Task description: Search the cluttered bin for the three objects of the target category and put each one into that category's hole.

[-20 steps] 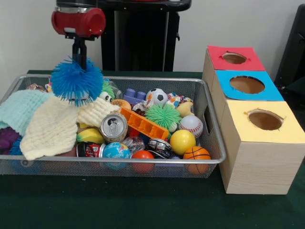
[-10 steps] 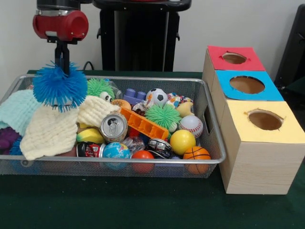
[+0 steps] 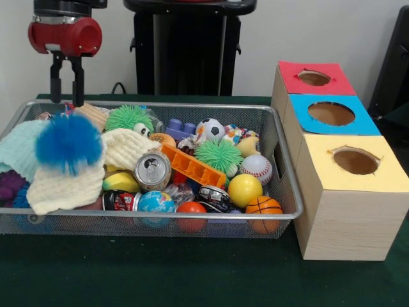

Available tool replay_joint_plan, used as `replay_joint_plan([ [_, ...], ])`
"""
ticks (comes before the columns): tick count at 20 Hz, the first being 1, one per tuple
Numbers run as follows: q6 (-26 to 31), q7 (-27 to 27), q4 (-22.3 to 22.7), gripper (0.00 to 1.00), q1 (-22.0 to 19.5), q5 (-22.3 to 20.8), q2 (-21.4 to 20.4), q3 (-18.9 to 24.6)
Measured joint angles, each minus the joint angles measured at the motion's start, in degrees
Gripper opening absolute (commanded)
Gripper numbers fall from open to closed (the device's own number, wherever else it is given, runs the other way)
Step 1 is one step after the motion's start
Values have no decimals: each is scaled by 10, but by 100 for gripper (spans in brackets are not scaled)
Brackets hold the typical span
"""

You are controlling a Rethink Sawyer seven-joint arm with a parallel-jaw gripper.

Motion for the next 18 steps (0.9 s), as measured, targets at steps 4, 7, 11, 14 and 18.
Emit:
replay_joint_plan([
  [4,0,0,0,100,-7,-12,0,7],
  [7,0,0,1,100,-7,-13,0,10],
  [11,0,0,7,100,-7,-13,-7,16],
  [14,0,0,20,100,-6,-9,-23,18],
  [18,0,0,44,100,6,6,-52,18],
])
